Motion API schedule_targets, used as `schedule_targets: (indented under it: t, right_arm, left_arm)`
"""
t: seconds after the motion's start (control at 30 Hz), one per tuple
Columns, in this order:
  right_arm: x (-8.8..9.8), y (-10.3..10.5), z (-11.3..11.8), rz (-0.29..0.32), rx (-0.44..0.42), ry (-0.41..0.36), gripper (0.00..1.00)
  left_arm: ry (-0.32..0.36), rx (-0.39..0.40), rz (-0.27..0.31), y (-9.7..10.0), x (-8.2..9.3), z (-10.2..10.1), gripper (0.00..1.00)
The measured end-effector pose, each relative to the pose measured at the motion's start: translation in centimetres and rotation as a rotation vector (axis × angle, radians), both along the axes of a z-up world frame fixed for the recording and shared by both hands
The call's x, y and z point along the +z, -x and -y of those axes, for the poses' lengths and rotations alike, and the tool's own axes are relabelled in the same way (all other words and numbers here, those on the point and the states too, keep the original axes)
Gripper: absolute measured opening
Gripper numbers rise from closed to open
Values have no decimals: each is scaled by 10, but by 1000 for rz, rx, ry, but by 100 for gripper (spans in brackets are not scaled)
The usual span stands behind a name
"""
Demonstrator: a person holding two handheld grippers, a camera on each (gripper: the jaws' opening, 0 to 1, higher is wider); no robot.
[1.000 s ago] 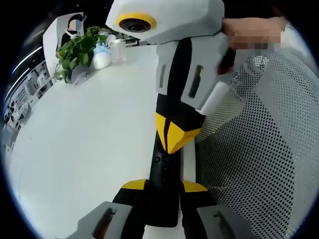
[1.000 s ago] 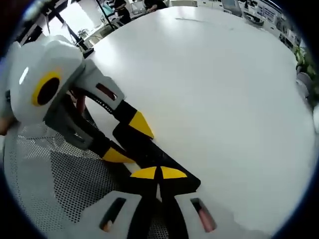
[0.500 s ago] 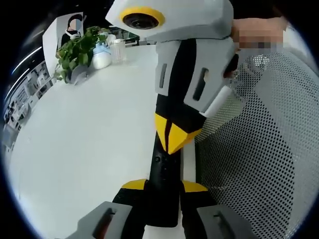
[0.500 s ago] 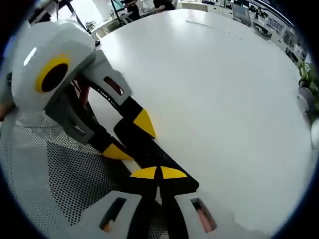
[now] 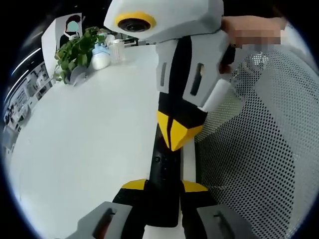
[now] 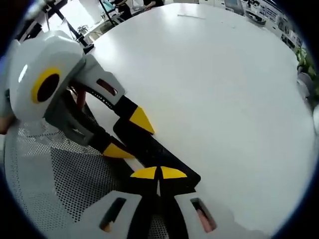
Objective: Press the specified remote control buttons in sequence, fully releasing each button before pressing the next.
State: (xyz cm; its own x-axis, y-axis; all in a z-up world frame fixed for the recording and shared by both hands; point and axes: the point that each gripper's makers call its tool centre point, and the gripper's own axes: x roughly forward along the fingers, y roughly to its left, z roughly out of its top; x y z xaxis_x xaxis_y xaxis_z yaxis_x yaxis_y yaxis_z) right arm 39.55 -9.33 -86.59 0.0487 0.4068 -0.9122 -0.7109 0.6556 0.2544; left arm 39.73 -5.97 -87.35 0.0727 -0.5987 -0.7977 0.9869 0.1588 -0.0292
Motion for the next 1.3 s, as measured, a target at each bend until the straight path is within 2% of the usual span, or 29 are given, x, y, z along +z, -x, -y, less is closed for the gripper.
schedule_targets:
  t: [0.43,0.63,1.3]
  right_arm:
    - [-1,2,5,-22,-3,17,0]
    - [-2,3,4,0,31,30,0]
    - [-2,2,5,-28,-15,13,0]
  left_arm:
    - [1,-5,2,0,0,0,25]
    - [-1,-8,9,0,0,0,25]
    - [-4,-14,11,0,0,0,25]
